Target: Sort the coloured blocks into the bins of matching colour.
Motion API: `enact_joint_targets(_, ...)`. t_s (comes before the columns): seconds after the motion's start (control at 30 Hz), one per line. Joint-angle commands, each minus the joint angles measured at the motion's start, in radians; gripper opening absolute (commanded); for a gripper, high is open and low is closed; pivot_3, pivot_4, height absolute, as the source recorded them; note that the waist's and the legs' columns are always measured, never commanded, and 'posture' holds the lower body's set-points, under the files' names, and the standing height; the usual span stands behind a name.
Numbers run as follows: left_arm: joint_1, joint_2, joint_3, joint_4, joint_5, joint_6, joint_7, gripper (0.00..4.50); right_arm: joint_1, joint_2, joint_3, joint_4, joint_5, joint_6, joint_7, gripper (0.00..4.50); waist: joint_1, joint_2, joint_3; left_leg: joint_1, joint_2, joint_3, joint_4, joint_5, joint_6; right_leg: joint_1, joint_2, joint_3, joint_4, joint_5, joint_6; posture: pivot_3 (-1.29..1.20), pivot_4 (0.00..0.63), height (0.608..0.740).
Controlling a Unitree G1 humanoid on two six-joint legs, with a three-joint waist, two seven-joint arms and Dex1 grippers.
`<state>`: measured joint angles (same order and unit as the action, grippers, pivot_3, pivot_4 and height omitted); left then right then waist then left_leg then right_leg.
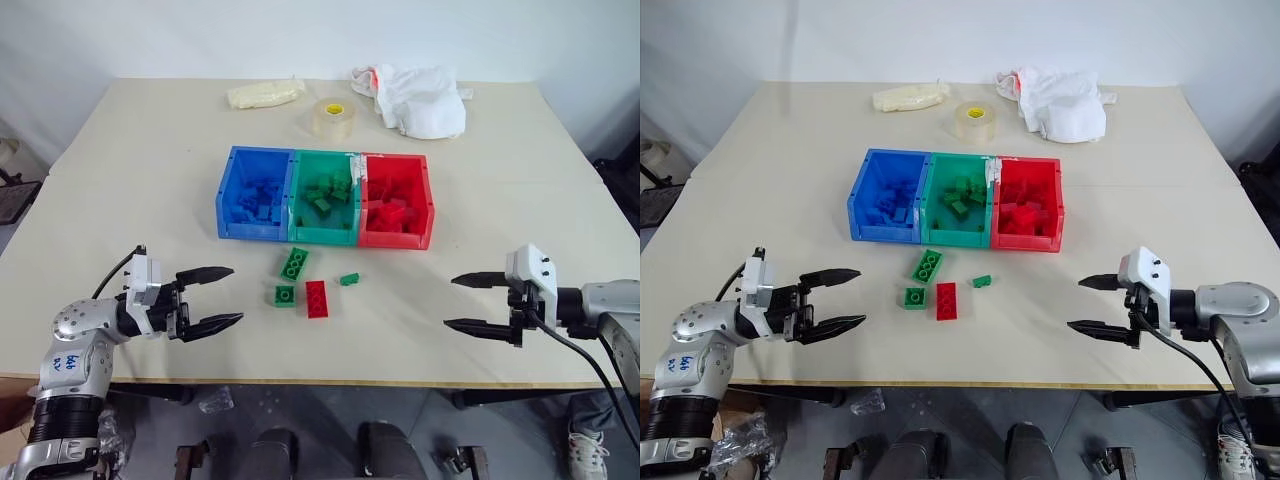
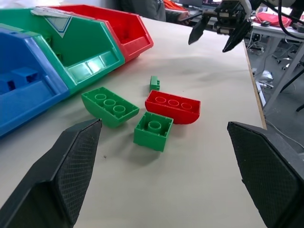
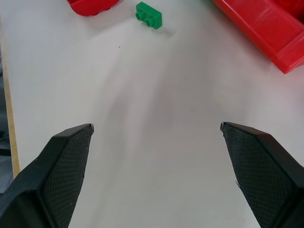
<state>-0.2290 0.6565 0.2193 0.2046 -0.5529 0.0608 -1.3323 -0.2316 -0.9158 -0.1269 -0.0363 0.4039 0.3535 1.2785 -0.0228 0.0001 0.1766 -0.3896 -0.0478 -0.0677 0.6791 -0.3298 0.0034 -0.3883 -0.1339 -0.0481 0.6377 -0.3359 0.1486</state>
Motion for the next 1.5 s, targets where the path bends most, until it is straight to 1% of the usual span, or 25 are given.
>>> enact_joint_targets(0.03,-0.007,0.012,0.019,-0.016,-0.009,-0.006,-0.004,4.50,-0.070,0.028,0.053,-0.050,-0.007,0.012,-0.028,4.48,-0.001,0.000,0.000,0.000,0.000,0.000,0.000,0.000,0.000,0.000,0.000,0.000,0.000,0.000,0.000,0.00,0.150,0.740)
enact_joint_targets(0.17,0.004,0.001,0.013,-0.040,-0.011,-0.006,0.005,4.50,-0.182,0.134,0.175,-0.025,-0.053,0.008,-0.063,4.48,-0.003,0.000,0.000,0.000,0.001,0.000,0.000,0.000,0.000,0.000,0.001,0.000,0.000,0.000,0.000,0.00,0.150,0.740)
enact_joint_targets(0.37,0.037,-0.010,0.017,-0.092,-0.018,-0.001,0.025,4.50,-0.322,0.294,0.313,0.154,-0.153,-0.082,-0.086,4.48,0.001,0.000,0.000,-0.001,-0.001,-0.001,0.000,0.000,0.000,-0.001,-0.001,0.000,0.001,0.000,0.000,0.00,0.150,0.740)
enact_joint_targets(0.57,0.090,-0.020,0.028,-0.153,-0.030,0.006,0.053,4.50,-0.402,0.396,0.375,0.343,-0.232,-0.213,-0.081,4.48,-0.004,0.000,0.000,-0.001,-0.001,-0.002,0.000,0.000,0.000,-0.002,0.000,0.000,0.003,0.000,0.000,0.00,0.150,0.740)
enact_joint_targets(0.67,0.120,-0.025,0.031,-0.180,-0.036,0.010,0.067,4.50,-0.424,0.434,0.389,0.391,-0.250,-0.258,-0.080,3.89,-0.006,0.000,0.000,0.000,-0.001,-0.002,0.000,0.000,0.000,-0.002,0.000,0.000,0.003,0.000,0.000,0.00,0.150,0.740)
enact_joint_targets(0.73,0.131,-0.026,0.032,-0.190,-0.038,0.011,0.071,4.50,-0.426,0.443,0.383,0.387,-0.247,-0.264,-0.080,3.17,-0.006,0.000,0.000,0.000,0.000,-0.002,0.000,0.000,0.000,-0.002,0.000,0.000,0.003,0.000,0.000,0.00,0.150,0.740)
enact_joint_targets(0.83,0.140,-0.026,0.033,-0.198,-0.040,0.013,0.076,4.50,-0.420,0.437,0.370,0.362,-0.244,-0.260,-0.085,2.21,-0.006,0.000,0.000,0.000,0.000,-0.002,-0.001,0.000,0.000,-0.003,0.000,0.000,0.004,0.000,0.000,0.00,0.150,0.740)
enact_joint_targets(0.97,0.137,-0.024,0.033,-0.186,-0.041,0.011,0.074,4.50,-0.413,0.415,0.330,0.265,-0.209,-0.213,-0.099,0.78,-0.004,0.000,0.000,0.000,-0.001,-0.002,0.000,0.000,0.000,-0.002,0.000,0.000,0.004,0.000,0.000,0.00,0.150,0.740)
enact_joint_targets(1.03,0.131,-0.022,0.033,-0.177,-0.040,0.009,0.071,4.50,-0.432,0.421,0.302,0.233,-0.188,-0.187,-0.121,0.08,-0.004,0.000,0.000,0.000,-0.001,-0.002,0.000,0.000,0.000,-0.002,0.000,0.000,0.004,0.000,0.000,0.00,0.150,0.740)
enact_joint_targets(1.13,0.120,-0.021,0.032,-0.161,-0.037,0.006,0.067,4.50,-0.499,0.448,0.266,0.228,-0.171,-0.164,-0.166,0.03,-0.006,0.000,0.000,0.000,0.000,-0.002,0.000,0.000,0.000,-0.003,0.000,0.000,0.004,0.000,0.000,0.00,0.150,0.740)
enact_joint_targets(1.23,0.107,-0.023,0.029,-0.148,-0.033,0.002,0.065,4.50,-0.589,0.484,0.258,0.290,-0.185,-0.170,-0.210,0.03,-0.011,0.000,0.000,0.000,0.000,-0.001,-0.001,0.000,-0.001,-0.003,0.000,0.000,0.004,0.000,0.000,0.00,0.150,0.740)
enact_joint_targets(1.3,0.096,-0.027,0.024,-0.139,-0.029,-0.002,0.065,4.50,-0.634,0.498,0.264,0.349,-0.204,-0.189,-0.214,0.03,-0.010,0.000,0.000,0.000,0.000,-0.001,-0.002,0.000,-0.001,-0.004,0.001,0.000,0.005,0.000,0.000,0.00,0.150,0.740)
enact_joint_targets(1.37,0.088,-0.030,0.021,-0.135,-0.028,-0.005,0.064,4.50,-0.647,0.488,0.281,0.371,-0.218,-0.188,-0.194,0.03,-0.008,0.000,0.000,0.000,0.000,-0.001,-0.002,0.000,-0.001,-0.003,0.000,0.000,0.005,0.000,-0.001,0.00,0.150,0.740)
enact_joint_targets(1.5,0.086,-0.030,0.024,-0.129,-0.029,-0.009,0.066,4.50,-0.588,0.431,0.311,0.291,-0.204,-0.124,-0.105,0.03,-0.003,0.000,0.000,0.000,-0.002,-0.003,-0.001,0.000,0.000,-0.003,-0.001,0.000,0.006,0.000,-0.001,0.00,0.150,0.740)
